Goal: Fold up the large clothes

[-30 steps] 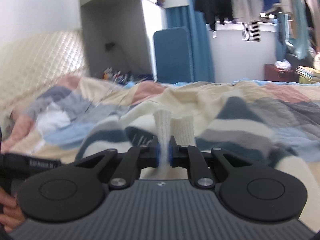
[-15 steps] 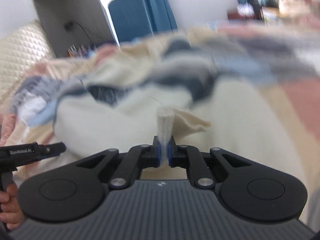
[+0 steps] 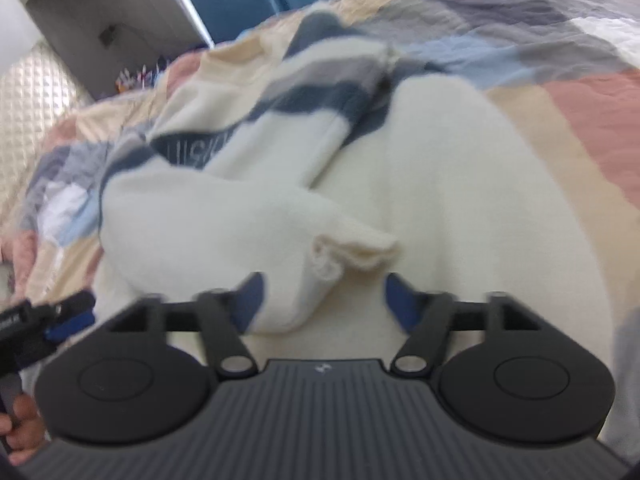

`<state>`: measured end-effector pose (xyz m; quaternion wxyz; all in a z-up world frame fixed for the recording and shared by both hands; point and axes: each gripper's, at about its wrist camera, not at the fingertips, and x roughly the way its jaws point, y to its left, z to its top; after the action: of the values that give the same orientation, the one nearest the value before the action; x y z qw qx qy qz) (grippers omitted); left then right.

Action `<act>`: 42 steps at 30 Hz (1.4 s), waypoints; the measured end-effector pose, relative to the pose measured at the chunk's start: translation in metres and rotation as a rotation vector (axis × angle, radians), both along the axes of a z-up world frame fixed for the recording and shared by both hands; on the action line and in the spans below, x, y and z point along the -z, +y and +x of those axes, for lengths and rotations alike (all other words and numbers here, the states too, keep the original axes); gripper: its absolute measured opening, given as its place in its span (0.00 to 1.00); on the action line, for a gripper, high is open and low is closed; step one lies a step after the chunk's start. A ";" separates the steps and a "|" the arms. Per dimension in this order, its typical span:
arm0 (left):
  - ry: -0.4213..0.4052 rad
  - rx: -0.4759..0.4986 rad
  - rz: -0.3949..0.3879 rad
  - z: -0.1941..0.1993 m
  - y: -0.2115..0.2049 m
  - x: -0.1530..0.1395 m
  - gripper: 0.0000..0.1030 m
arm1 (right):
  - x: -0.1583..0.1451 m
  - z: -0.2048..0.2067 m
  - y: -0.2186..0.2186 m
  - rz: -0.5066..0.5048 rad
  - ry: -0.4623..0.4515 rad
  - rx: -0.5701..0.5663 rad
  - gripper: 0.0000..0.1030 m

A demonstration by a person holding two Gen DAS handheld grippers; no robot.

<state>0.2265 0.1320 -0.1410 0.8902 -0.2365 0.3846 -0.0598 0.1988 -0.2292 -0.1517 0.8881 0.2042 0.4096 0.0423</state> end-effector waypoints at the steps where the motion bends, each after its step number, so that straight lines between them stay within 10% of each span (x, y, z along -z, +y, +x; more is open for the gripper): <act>1: 0.003 -0.016 -0.006 -0.007 0.003 -0.001 0.55 | -0.003 -0.003 -0.005 0.003 -0.010 0.019 0.74; 7: 0.007 -0.106 -0.026 -0.037 0.013 -0.009 0.64 | -0.005 -0.014 -0.047 0.034 -0.020 0.272 0.78; 15: 0.066 -0.304 -0.045 -0.043 0.040 0.002 0.65 | 0.005 -0.007 -0.054 0.001 0.020 0.338 0.78; 25: 0.131 -0.277 -0.148 -0.035 0.042 0.021 0.65 | 0.007 -0.020 -0.085 -0.012 0.046 0.594 0.79; 37: 0.175 -0.204 -0.409 -0.019 0.045 0.045 0.64 | 0.037 -0.019 -0.092 0.487 0.091 0.380 0.93; 42: 0.204 -0.196 -0.341 -0.012 0.037 0.049 0.65 | 0.042 -0.009 -0.076 0.580 0.117 0.270 0.90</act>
<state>0.2141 0.1692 -0.1905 0.7955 -0.4245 0.4321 -0.0131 0.1896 -0.3055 -0.1933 0.7656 0.5030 0.4001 0.0273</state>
